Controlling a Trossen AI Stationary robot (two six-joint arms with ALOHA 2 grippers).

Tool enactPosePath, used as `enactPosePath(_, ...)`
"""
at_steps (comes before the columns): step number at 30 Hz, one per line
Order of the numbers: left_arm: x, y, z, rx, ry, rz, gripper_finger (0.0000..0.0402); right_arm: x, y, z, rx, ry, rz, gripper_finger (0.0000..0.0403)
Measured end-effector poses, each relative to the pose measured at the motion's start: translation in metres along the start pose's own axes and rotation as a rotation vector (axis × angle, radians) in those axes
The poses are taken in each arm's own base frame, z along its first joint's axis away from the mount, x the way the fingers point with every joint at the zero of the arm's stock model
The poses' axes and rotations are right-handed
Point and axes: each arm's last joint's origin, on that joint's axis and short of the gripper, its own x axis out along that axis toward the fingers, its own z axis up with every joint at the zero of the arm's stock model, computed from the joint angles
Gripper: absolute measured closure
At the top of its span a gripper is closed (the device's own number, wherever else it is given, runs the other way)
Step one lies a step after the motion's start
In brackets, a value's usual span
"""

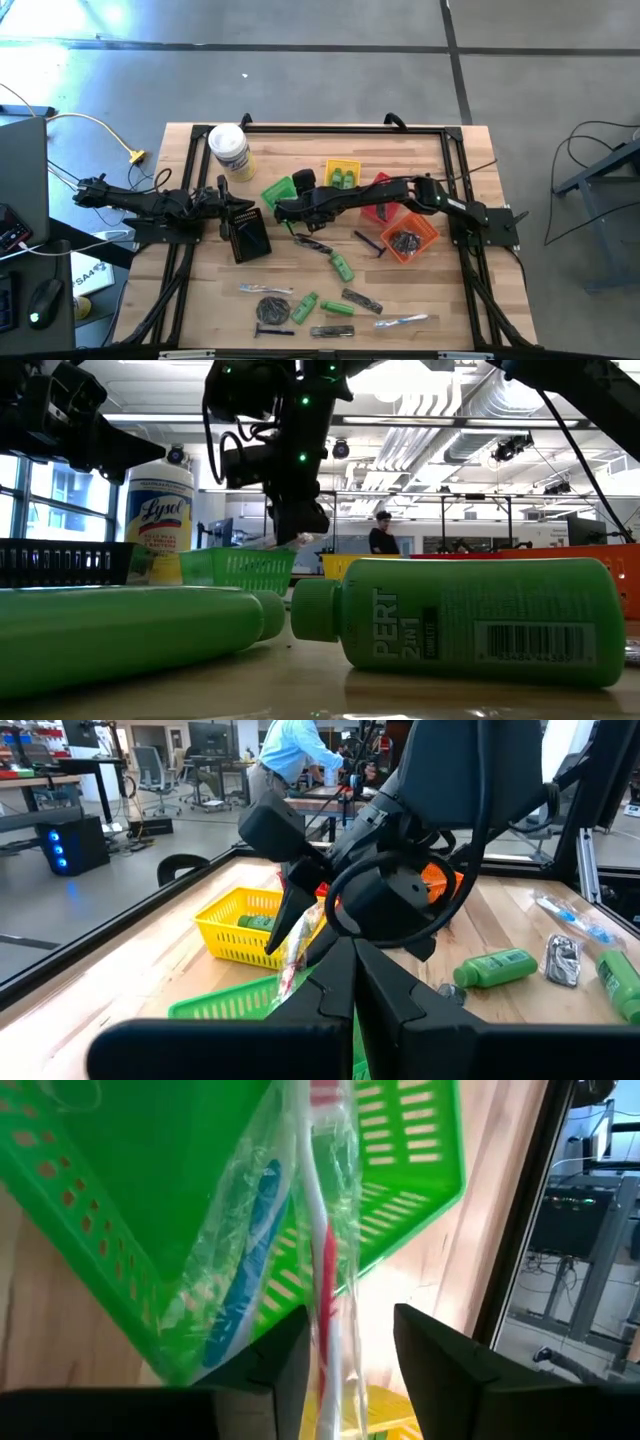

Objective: Pick & Place Travel size toiletries

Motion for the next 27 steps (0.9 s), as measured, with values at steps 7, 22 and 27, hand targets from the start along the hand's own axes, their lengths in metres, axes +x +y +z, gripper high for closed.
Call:
enactPosePath(7, 0.000, 0.000, 0.000, 0.021, 0.000, 0.000, 0.0402, -0.018, -0.010, 0.001, 0.049, -0.033, 0.039, 0.0266)
enactPosePath(22, 0.000, 0.000, -0.002, 0.028, 0.016, -0.001, 0.0402, -0.050, -0.072, -0.029, 0.299, -0.093, 0.381, 0.0282)
enactPosePath(27, 0.000, 0.000, -0.002, 0.027, 0.019, -0.001, 0.0402, -0.029, -0.103, -0.052, 0.413, -0.098, 0.618, 0.0299)
